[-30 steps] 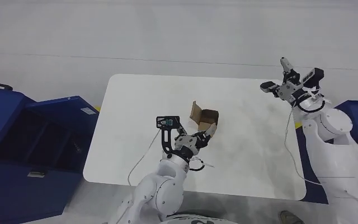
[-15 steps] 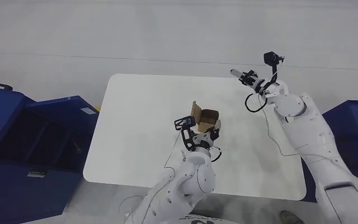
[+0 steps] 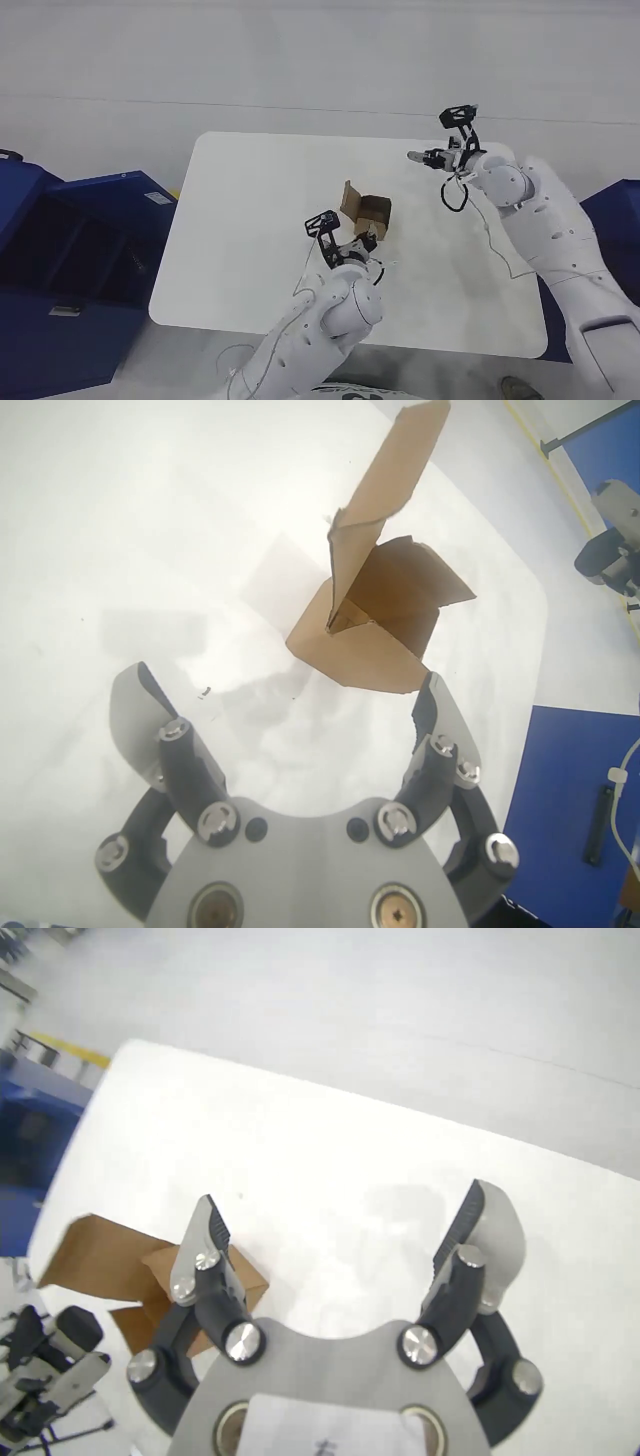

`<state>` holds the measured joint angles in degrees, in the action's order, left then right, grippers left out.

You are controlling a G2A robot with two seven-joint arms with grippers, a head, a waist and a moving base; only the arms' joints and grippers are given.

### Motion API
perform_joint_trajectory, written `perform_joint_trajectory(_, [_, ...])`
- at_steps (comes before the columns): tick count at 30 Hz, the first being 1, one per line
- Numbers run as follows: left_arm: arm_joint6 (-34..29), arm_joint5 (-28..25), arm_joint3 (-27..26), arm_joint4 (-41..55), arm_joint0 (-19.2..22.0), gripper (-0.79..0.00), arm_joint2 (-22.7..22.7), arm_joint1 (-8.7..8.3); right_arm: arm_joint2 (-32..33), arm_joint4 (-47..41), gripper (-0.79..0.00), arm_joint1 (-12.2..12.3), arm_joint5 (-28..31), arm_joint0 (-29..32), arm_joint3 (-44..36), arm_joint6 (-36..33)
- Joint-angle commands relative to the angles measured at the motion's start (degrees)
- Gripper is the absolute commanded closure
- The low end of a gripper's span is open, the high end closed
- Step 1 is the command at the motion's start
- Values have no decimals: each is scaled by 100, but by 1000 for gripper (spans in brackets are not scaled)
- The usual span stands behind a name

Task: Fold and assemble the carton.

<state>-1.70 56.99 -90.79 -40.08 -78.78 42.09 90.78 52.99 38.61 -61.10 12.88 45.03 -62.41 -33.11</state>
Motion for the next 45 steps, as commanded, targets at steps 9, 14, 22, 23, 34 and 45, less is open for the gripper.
perform_joint_trajectory(9, [781,101,961,558,358,-785,-6,447,-731,684,-785,-255,888,-233,309,123])
perform_joint_trajectory(14, [1021,101,1407,636,549,-785,86,644,-797,786,-785,-287,1208,-215,321,94])
perform_joint_trajectory(22, [1069,101,1947,652,753,-785,219,869,-859,1034,-785,-299,1533,-117,81,-22])
perform_joint_trajectory(23, [1059,101,1989,666,778,-785,230,881,-852,1049,-785,-298,1551,-110,62,-31])
perform_joint_trajectory(34, [1068,101,2158,933,867,-785,346,940,-948,1150,-785,-379,1587,-115,70,-279])
perform_joint_trajectory(45, [1096,101,1759,828,607,-785,394,836,-1150,1275,-785,-525,1704,-235,186,-365])
